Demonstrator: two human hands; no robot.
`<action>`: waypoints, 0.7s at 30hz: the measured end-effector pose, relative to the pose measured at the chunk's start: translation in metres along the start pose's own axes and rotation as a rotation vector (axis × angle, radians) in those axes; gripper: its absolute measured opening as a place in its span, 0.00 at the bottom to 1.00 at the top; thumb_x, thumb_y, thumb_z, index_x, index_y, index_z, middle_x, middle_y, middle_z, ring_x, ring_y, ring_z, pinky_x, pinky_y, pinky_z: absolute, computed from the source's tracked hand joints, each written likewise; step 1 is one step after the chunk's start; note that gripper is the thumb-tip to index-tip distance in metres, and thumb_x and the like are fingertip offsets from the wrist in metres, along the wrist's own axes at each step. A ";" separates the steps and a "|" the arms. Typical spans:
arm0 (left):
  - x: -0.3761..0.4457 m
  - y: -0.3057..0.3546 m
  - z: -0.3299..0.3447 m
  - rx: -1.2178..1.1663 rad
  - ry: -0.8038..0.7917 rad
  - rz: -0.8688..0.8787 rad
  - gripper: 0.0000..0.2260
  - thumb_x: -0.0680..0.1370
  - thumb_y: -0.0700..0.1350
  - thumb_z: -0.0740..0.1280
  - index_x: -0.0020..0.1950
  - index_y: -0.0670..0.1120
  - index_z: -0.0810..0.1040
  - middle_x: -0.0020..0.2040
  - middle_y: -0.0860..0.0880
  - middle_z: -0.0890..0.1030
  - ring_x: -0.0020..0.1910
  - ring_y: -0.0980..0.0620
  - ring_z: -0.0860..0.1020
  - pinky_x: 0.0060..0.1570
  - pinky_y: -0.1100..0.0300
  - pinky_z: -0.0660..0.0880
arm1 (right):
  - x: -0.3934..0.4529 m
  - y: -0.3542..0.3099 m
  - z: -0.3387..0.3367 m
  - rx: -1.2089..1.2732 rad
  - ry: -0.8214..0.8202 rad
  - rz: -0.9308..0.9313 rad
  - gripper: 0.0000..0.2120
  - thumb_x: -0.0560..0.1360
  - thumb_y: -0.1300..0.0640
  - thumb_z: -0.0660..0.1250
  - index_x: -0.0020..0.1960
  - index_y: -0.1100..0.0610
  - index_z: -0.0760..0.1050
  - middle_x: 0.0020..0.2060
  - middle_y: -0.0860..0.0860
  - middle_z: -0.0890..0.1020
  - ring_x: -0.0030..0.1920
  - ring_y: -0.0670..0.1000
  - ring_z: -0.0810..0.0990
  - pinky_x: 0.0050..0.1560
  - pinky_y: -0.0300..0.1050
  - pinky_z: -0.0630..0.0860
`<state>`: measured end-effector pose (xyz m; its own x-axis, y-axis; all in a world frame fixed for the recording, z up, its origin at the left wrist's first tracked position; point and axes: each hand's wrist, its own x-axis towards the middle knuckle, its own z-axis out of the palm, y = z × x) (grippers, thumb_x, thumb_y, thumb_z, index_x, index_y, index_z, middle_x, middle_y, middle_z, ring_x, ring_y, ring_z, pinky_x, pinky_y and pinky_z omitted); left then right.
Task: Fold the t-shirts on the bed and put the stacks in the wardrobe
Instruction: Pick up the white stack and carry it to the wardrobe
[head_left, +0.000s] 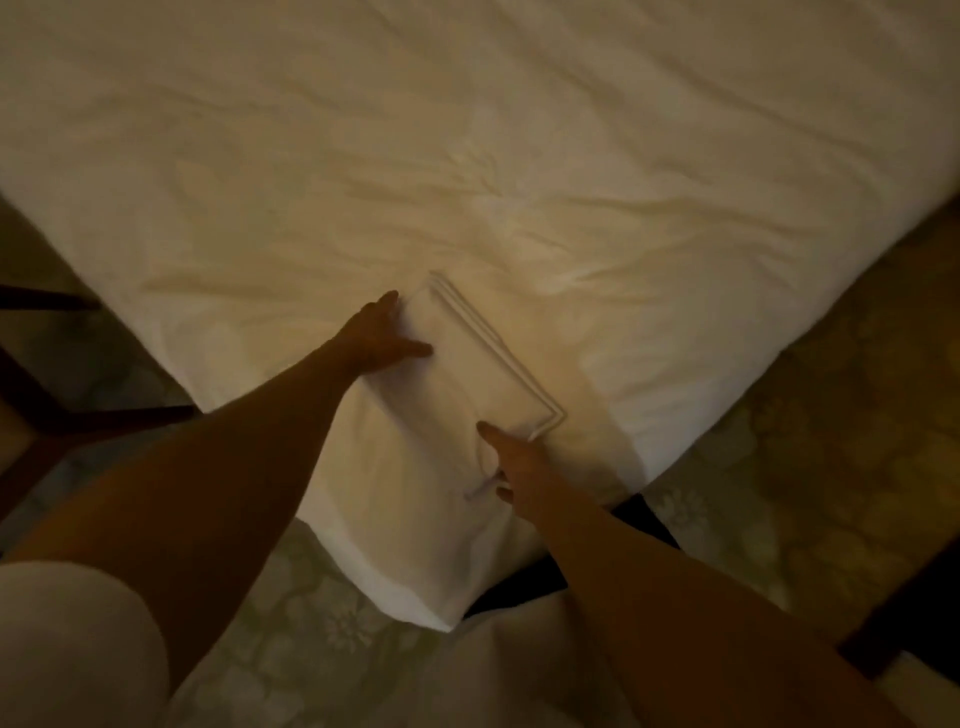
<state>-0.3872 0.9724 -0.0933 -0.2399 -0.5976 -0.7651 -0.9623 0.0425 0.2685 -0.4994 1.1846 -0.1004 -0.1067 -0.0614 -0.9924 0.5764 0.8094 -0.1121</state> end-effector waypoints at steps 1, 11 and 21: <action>0.004 0.001 0.001 0.014 -0.035 0.027 0.45 0.72 0.56 0.75 0.80 0.44 0.53 0.78 0.41 0.61 0.75 0.41 0.63 0.71 0.51 0.61 | 0.000 0.000 0.001 0.036 0.006 0.018 0.36 0.71 0.44 0.75 0.73 0.57 0.67 0.64 0.55 0.75 0.58 0.55 0.76 0.52 0.48 0.75; 0.027 -0.016 0.001 0.069 -0.123 -0.026 0.55 0.55 0.74 0.73 0.74 0.44 0.68 0.72 0.42 0.71 0.69 0.40 0.71 0.68 0.47 0.68 | 0.012 0.006 0.001 0.274 -0.001 0.040 0.29 0.66 0.49 0.80 0.62 0.55 0.72 0.54 0.54 0.79 0.55 0.56 0.77 0.58 0.52 0.78; -0.002 0.002 0.017 -0.356 -0.188 0.057 0.36 0.64 0.63 0.79 0.66 0.45 0.78 0.61 0.45 0.80 0.57 0.45 0.78 0.60 0.50 0.74 | -0.012 -0.019 -0.049 0.215 0.066 -0.314 0.46 0.53 0.39 0.80 0.67 0.54 0.75 0.59 0.52 0.81 0.56 0.55 0.80 0.60 0.54 0.78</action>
<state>-0.3909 0.9879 -0.1010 -0.3428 -0.4437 -0.8280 -0.8504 -0.2279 0.4742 -0.5488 1.1982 -0.0838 -0.3534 -0.2436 -0.9032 0.6634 0.6155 -0.4255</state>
